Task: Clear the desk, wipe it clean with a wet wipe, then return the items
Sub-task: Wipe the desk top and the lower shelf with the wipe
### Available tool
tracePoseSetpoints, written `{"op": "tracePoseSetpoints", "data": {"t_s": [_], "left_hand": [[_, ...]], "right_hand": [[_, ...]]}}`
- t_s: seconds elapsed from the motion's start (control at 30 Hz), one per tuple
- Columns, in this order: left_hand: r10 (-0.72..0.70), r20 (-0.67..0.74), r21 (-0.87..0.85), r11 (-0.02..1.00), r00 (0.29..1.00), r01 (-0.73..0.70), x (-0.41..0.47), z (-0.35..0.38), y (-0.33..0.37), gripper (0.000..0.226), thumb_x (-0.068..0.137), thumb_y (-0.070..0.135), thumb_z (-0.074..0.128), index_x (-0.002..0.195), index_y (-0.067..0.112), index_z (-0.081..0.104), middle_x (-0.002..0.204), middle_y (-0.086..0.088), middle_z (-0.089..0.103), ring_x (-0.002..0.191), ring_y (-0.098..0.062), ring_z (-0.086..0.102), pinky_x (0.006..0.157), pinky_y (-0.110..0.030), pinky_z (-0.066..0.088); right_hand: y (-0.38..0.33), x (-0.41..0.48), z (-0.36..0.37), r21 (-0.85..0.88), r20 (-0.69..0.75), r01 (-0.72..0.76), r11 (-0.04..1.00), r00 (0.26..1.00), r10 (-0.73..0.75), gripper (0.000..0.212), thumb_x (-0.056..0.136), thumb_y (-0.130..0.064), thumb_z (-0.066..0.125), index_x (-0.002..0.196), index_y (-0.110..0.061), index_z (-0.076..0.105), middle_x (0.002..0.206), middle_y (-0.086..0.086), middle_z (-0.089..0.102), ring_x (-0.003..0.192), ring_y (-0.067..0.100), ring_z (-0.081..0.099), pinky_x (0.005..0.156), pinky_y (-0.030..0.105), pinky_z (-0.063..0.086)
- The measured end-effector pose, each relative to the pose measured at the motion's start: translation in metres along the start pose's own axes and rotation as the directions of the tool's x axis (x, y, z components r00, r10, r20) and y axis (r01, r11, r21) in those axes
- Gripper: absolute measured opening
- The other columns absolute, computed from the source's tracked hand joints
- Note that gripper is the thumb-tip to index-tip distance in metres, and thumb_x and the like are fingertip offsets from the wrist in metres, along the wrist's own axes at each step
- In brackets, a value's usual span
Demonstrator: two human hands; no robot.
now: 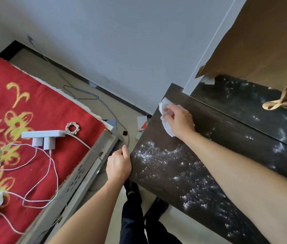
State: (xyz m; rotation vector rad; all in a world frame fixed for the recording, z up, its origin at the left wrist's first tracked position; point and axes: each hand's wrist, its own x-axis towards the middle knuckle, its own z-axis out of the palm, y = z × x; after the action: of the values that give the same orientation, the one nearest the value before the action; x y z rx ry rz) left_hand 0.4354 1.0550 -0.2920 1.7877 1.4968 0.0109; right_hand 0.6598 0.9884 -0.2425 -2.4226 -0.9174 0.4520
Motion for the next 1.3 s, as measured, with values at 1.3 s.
{"op": "tracePoseSetpoints", "data": {"t_s": [1.3], "left_hand": [[0.282,0.547,0.182,0.879,0.789,-0.44,0.095,0.022,0.121,0.055,0.097,0.056,0.025,0.101,0.01,0.054,0.112,-0.017,0.059,0.107,-0.035,0.053,0.081,-0.035,0.034]], "right_hand": [[0.065,-0.091,-0.02,0.104,-0.073,-0.181,0.978,0.979,0.189,0.005,0.079,-0.013,0.072,0.081,-0.009,0.069,0.088,0.002,0.051,0.086,0.022,0.054,0.078,0.033,0.044]]}}
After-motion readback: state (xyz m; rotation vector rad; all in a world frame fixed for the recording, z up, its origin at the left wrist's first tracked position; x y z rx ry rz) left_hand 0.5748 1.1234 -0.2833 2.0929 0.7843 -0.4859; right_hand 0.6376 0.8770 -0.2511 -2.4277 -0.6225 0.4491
